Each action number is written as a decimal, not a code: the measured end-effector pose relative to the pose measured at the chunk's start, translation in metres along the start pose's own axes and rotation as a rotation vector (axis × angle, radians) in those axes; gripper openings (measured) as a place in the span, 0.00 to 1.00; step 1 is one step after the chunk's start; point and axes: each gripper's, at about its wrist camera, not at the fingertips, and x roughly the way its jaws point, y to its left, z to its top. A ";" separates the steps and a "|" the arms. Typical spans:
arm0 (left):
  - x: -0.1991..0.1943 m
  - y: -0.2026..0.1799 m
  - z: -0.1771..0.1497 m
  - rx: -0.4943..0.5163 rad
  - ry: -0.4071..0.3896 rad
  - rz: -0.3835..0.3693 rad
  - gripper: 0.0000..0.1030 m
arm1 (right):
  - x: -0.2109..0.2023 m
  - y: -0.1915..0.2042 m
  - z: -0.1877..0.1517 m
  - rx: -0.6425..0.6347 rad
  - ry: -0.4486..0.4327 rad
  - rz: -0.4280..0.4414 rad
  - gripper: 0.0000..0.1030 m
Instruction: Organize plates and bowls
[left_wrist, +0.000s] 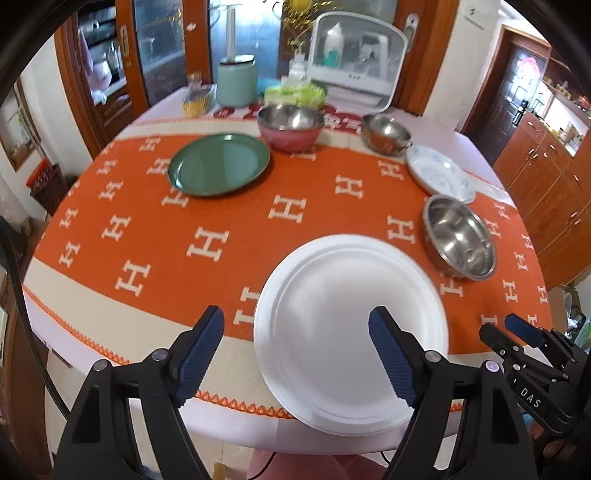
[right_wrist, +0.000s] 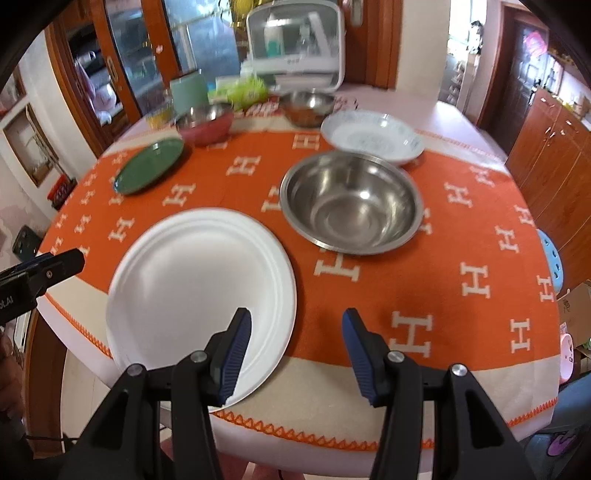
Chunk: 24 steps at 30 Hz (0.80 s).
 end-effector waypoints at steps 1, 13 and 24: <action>-0.005 -0.002 0.001 0.007 -0.010 -0.004 0.78 | -0.005 -0.002 0.000 0.013 -0.022 -0.001 0.50; -0.049 -0.031 0.042 0.125 -0.136 -0.105 0.83 | -0.045 -0.013 0.002 0.112 -0.218 -0.038 0.52; -0.053 -0.062 0.080 0.267 -0.123 -0.229 0.83 | -0.071 -0.019 0.013 0.227 -0.317 -0.134 0.59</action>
